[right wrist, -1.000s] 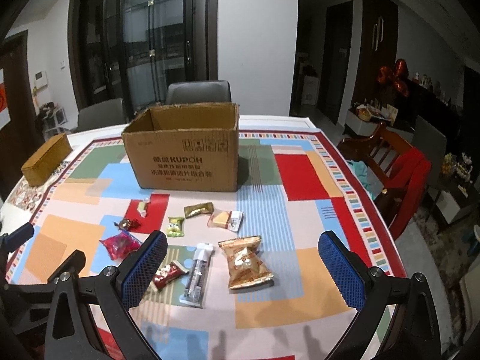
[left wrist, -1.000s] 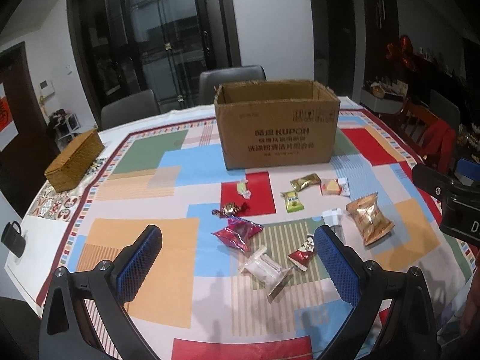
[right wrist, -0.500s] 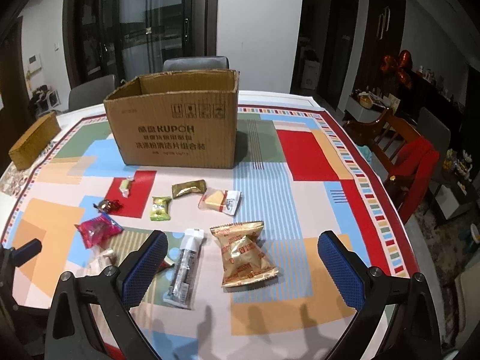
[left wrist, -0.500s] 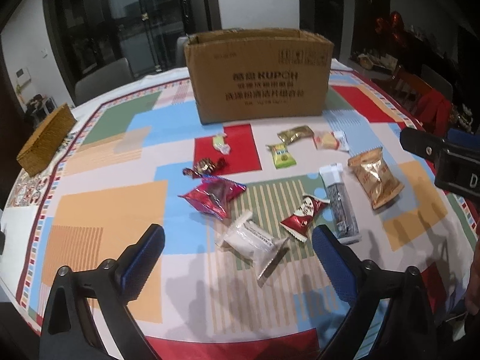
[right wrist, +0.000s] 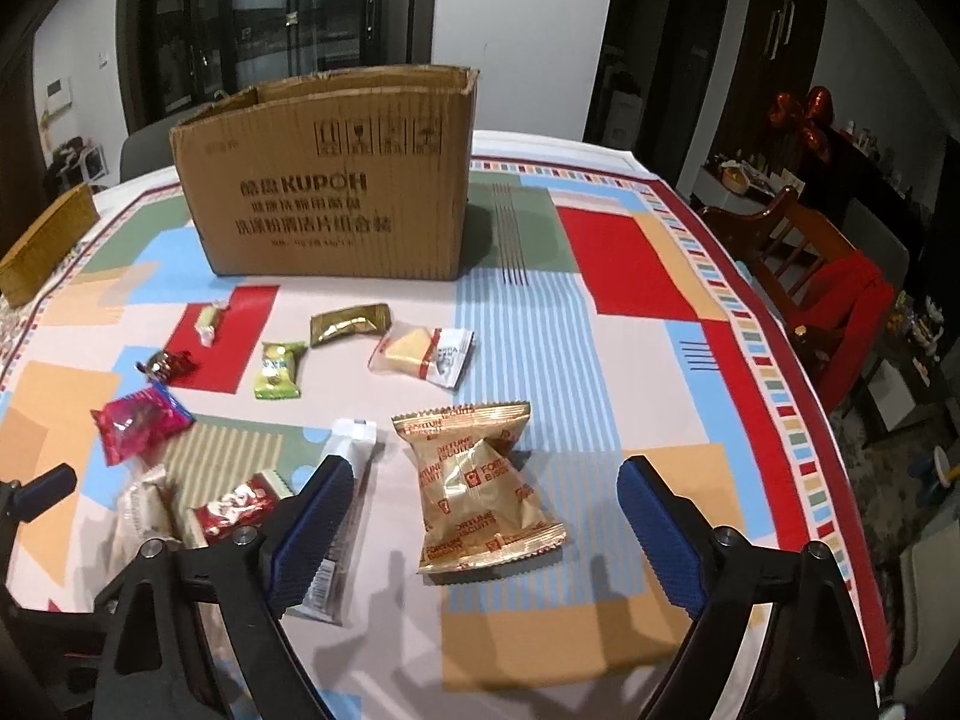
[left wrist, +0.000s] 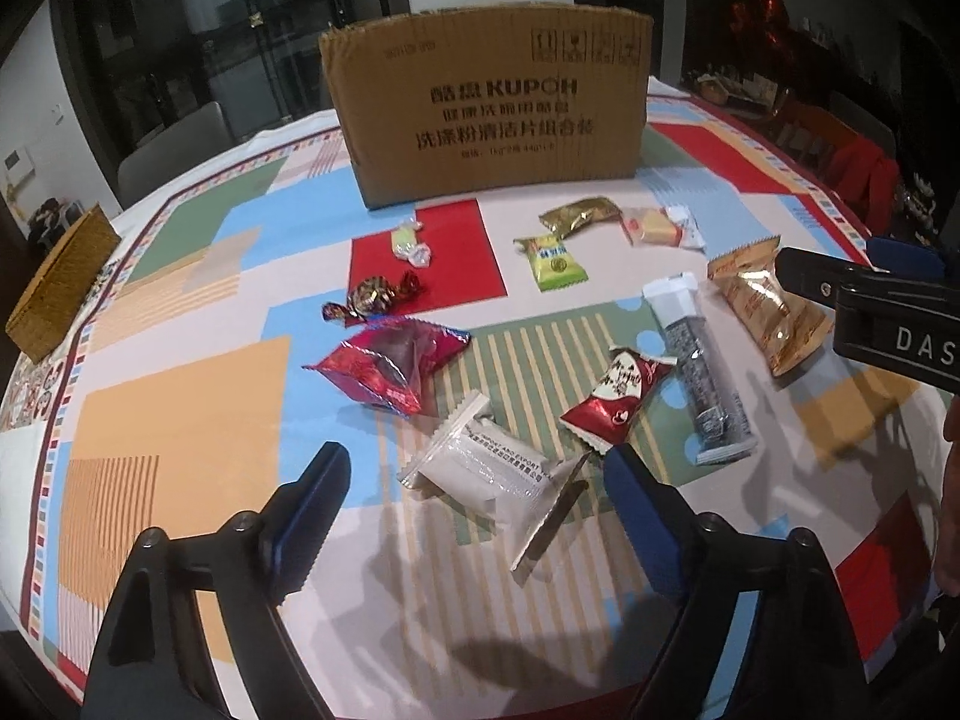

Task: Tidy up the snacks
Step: 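Grasp the gold biscuit packet with the right tool while the left tool grasps the white pastry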

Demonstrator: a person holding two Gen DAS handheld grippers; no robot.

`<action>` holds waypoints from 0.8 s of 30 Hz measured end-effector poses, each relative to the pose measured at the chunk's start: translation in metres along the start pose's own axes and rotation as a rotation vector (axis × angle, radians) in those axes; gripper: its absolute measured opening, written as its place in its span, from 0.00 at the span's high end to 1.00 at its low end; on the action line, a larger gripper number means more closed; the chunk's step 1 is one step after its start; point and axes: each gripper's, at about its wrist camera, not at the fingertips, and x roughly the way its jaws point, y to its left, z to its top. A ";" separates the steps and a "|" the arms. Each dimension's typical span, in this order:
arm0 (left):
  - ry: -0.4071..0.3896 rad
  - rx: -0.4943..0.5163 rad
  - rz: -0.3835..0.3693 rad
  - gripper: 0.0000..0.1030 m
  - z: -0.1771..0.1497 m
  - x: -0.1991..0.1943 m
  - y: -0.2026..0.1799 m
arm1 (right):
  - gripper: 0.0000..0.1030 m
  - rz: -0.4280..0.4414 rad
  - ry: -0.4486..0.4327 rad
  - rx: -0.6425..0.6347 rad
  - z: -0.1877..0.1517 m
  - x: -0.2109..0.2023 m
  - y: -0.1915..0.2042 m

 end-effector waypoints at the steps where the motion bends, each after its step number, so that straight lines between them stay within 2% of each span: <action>1: 0.009 0.004 0.001 0.18 -0.001 0.003 0.000 | 0.12 0.000 0.004 -0.001 -0.001 0.003 0.000; 6: 0.028 0.015 -0.009 0.21 -0.004 0.010 -0.003 | 0.13 0.002 0.022 -0.005 -0.003 0.012 0.001; 12: 0.032 0.041 -0.019 0.25 -0.005 0.016 -0.008 | 0.19 0.021 0.051 -0.003 -0.005 0.024 0.002; 17: 0.032 0.050 -0.021 0.29 -0.004 0.022 -0.009 | 0.19 0.027 0.068 -0.010 -0.007 0.030 0.004; 21: 0.033 0.046 -0.022 0.37 -0.002 0.025 -0.007 | 0.20 0.032 0.081 -0.013 -0.008 0.036 0.004; 22: 0.035 0.046 -0.023 0.42 -0.002 0.026 -0.006 | 0.22 0.035 0.086 -0.012 -0.008 0.038 0.004; 24: 0.041 0.040 -0.035 0.47 -0.001 0.027 -0.005 | 0.30 0.044 0.101 -0.008 -0.009 0.041 0.004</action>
